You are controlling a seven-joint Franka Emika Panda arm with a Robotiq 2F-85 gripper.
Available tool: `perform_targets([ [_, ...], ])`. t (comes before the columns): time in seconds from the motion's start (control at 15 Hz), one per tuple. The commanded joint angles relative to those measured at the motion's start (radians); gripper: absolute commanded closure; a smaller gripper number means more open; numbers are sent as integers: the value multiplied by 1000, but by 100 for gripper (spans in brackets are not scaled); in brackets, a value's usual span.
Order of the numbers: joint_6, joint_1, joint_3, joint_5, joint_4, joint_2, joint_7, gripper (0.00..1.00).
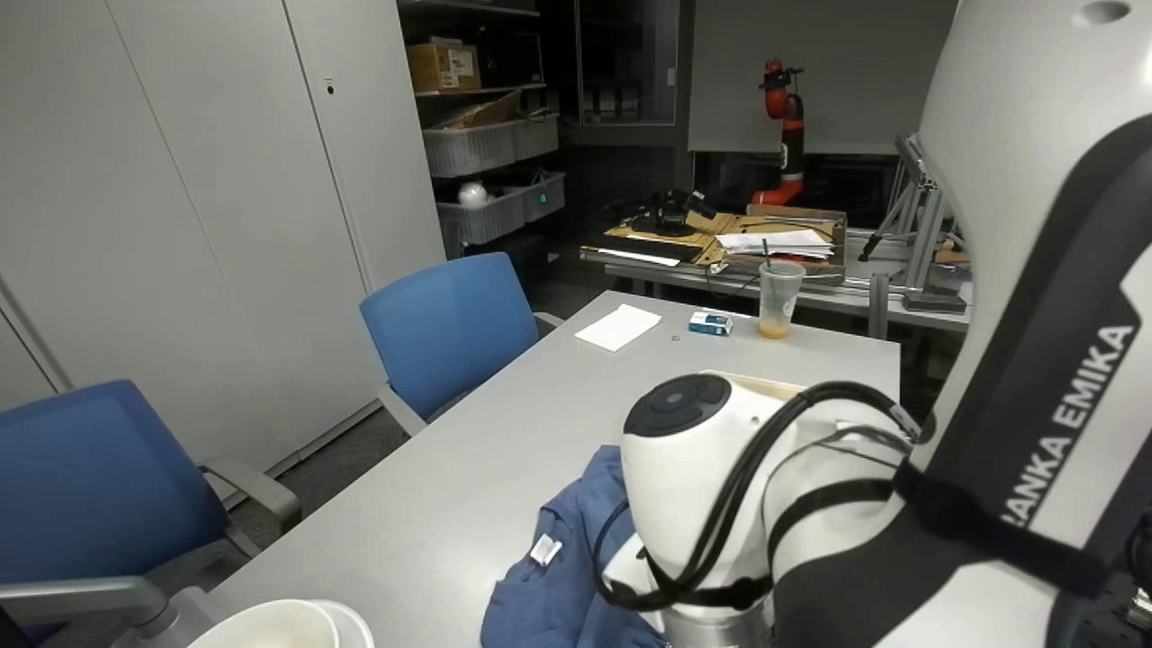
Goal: Fold the blue cloth in half
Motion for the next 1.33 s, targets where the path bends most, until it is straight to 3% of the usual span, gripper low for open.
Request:
perform_targets([
  [0.0,48,25,5,-71,101,149,4,0],
  [0.6,28,96,12,-176,272,272,8,0],
  [0.93,2,133,1,-212,292,255,32,0],
  [1.27,-98,138,46,-185,313,204,41,0],
])
